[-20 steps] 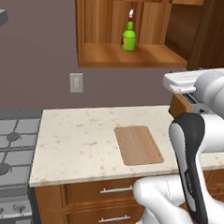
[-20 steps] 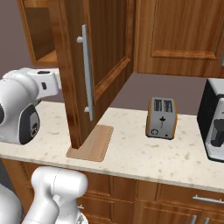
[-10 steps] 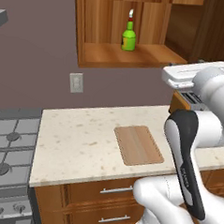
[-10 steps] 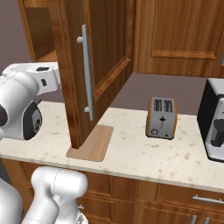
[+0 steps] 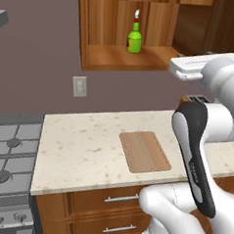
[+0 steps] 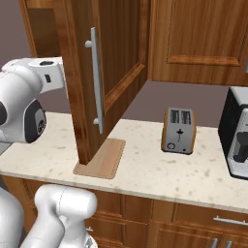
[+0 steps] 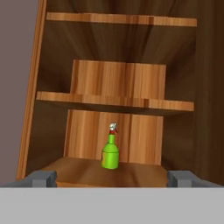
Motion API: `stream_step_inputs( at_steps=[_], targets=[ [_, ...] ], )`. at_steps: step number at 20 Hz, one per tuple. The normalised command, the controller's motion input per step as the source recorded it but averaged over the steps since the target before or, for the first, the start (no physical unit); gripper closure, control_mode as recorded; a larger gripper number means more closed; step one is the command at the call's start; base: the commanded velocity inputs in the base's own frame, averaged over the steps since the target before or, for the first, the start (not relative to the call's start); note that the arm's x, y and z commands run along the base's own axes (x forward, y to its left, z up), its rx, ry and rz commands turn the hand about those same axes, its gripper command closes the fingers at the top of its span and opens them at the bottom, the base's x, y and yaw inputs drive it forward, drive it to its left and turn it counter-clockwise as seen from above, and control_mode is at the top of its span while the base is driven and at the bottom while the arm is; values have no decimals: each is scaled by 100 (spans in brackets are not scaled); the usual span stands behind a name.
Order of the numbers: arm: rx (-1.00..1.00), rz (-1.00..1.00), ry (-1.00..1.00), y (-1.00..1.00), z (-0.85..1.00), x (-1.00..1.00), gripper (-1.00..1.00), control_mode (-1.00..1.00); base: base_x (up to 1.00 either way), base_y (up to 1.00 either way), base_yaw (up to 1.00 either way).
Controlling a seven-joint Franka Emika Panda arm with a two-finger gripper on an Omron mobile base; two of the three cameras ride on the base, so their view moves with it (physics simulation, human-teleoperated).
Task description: Grab the spray bottle from the cabinet, then place it next to the cutting board for sanitizing. Then grab the dish brush from the countertop next to the sink and place it next to the cutting board.
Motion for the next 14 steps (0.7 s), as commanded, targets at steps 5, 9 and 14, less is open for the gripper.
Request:
stream_step_inputs(
  at_steps=[5,9,14],
  targets=[
    [0,0,4,2,0,31,-100,-100,0,0,0],
    [0,0,5,10,0,51,-100,-100,0,0,0],
    [0,0,3,9,0,56,-100,-100,0,0,0]
  ],
)
